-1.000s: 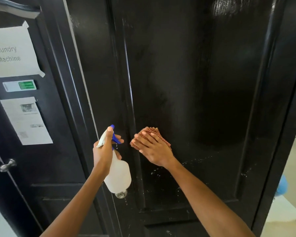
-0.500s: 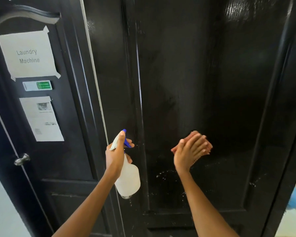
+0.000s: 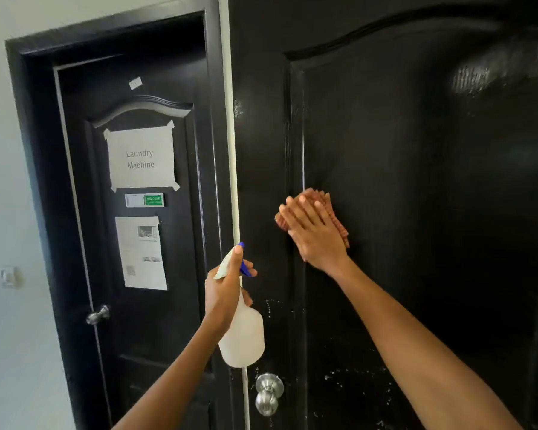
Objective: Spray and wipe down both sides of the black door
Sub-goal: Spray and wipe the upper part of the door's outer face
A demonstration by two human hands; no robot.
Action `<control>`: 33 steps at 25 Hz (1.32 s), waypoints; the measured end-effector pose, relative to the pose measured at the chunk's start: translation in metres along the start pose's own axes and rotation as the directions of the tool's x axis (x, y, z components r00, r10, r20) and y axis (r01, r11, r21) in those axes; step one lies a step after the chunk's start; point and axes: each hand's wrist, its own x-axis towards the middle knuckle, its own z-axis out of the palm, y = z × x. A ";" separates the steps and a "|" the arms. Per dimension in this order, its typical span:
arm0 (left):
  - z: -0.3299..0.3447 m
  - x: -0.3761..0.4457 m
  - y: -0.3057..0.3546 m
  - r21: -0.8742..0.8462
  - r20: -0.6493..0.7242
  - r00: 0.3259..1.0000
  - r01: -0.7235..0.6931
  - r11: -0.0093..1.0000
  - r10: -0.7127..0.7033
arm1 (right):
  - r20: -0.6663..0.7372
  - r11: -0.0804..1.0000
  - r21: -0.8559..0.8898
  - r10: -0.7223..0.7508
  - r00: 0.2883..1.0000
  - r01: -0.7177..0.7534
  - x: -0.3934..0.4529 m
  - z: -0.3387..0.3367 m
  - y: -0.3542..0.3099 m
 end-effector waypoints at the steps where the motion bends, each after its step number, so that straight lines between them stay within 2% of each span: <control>1: -0.002 0.001 0.002 -0.002 0.005 1.000 -0.011 1.000 0.011 | -0.037 0.998 0.001 0.060 0.998 -0.060 0.022 -0.011 0.007; 5: -0.007 0.000 0.002 0.006 0.000 1.000 -0.011 1.000 0.011 | -0.116 0.944 0.072 0.330 0.937 -0.323 0.071 -0.034 0.008; 7: -0.010 -0.003 -0.002 0.002 0.006 1.000 0.002 1.000 -0.002 | -0.127 0.918 0.122 0.391 0.912 -0.377 0.059 -0.022 -0.012; 9: -0.013 -0.006 -0.007 0.007 0.010 1.000 0.003 1.000 -0.003 | -0.095 0.916 0.152 0.387 0.917 -0.371 0.020 0.000 -0.035; 13: -0.014 -0.013 -0.013 0.000 0.013 1.000 0.013 1.000 -0.013 | 0.090 0.949 0.134 0.274 0.957 -0.284 -0.092 0.043 -0.073; 15: -0.014 -0.015 -0.013 0.005 0.019 1.000 0.019 1.000 -0.019 | 0.172 0.988 0.072 0.126 0.977 -0.140 -0.142 0.057 -0.077; 17: -0.014 -0.014 -0.011 0.003 0.024 0.999 0.023 1.000 -0.023 | 0.246 0.997 0.020 -0.077 0.966 0.074 -0.158 0.061 -0.064; 20: -0.013 -0.009 -0.007 -0.001 0.013 0.999 0.031 1.000 -0.031 | 0.277 0.949 0.012 -0.307 0.911 0.316 -0.116 0.051 -0.045; 22: -0.013 -0.005 -0.001 -0.017 0.001 1.000 0.028 0.999 -0.028 | 0.246 0.926 0.019 -0.369 0.896 0.376 -0.066 0.039 -0.046; 26: -0.020 0.004 0.004 -0.017 -0.042 0.999 -0.005 1.000 0.004 | 0.138 0.950 -0.019 -0.305 0.942 0.310 0.046 0.004 -0.040; 29: -0.029 0.012 -0.001 0.017 -0.069 0.997 -0.017 1.000 0.019 | 0.021 0.991 -0.010 -0.131 0.991 0.131 0.125 -0.033 -0.026; 31: -0.032 0.016 -0.007 0.053 -0.090 0.996 0.000 0.999 0.005 | -0.045 0.999 0.039 -0.028 0.999 0.030 0.143 -0.034 -0.025; 33: -0.035 0.014 -0.013 0.064 -0.095 0.995 0.009 0.998 -0.003 | -0.100 0.996 0.042 -0.068 0.993 0.072 0.125 -0.014 -0.037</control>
